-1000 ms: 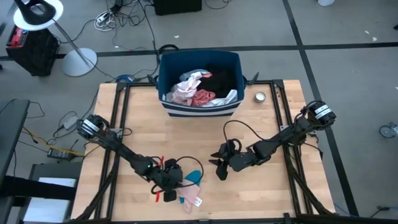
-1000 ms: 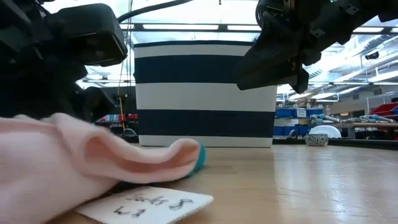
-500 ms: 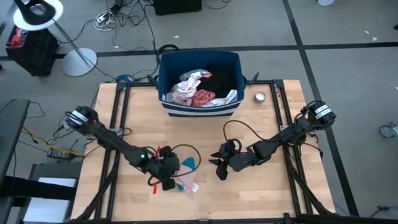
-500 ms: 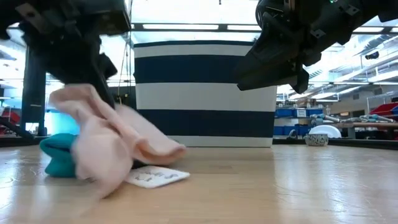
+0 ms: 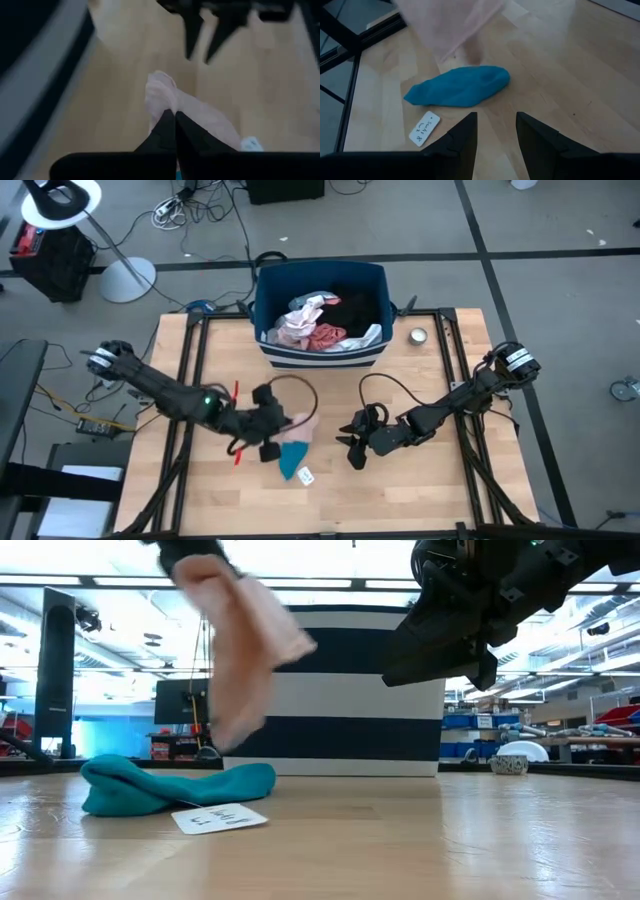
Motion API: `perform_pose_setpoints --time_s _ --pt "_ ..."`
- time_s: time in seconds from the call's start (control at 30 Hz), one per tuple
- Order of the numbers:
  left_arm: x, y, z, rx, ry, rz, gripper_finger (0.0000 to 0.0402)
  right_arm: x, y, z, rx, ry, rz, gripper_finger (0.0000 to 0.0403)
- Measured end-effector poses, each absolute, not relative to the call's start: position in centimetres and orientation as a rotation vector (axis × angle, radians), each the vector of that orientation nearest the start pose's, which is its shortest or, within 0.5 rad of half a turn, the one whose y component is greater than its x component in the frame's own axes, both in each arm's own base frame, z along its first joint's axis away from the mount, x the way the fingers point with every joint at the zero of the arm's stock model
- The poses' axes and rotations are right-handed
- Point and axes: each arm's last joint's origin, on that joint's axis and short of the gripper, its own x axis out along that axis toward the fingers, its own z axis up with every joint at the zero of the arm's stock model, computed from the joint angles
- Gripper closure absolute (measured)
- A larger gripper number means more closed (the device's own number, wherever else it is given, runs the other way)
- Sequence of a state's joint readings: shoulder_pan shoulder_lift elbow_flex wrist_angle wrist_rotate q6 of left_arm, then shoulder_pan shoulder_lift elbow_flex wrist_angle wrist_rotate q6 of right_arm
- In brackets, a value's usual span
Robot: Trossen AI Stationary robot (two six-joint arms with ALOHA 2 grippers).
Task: Sort clothes
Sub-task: Put the pink sock into the blue laundry bin
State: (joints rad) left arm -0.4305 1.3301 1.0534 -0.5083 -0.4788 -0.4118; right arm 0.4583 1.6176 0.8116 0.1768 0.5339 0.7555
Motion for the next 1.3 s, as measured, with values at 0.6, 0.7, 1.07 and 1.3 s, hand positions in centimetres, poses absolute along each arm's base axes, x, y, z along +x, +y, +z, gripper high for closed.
perform_pose_setpoints --time_s 0.6,0.7,1.07,1.3 --pt "26.5 0.7 43.5 0.088 0.447 0.408 0.0401 29.4 12.9 17.8 0.422 0.49 -0.269 0.0266" --pt "26.2 3.3 44.5 0.044 0.414 0.414 0.0401 29.4 12.9 17.8 0.422 0.489 -0.268 0.0266" --pt "27.2 9.6 43.6 -0.056 0.405 0.417 0.0401 29.4 12.8 17.8 0.411 0.491 -0.267 0.0266" --pt "30.4 12.4 40.0 -0.088 0.526 0.44 0.0392 29.4 12.8 17.8 0.411 0.492 -0.267 0.0266"
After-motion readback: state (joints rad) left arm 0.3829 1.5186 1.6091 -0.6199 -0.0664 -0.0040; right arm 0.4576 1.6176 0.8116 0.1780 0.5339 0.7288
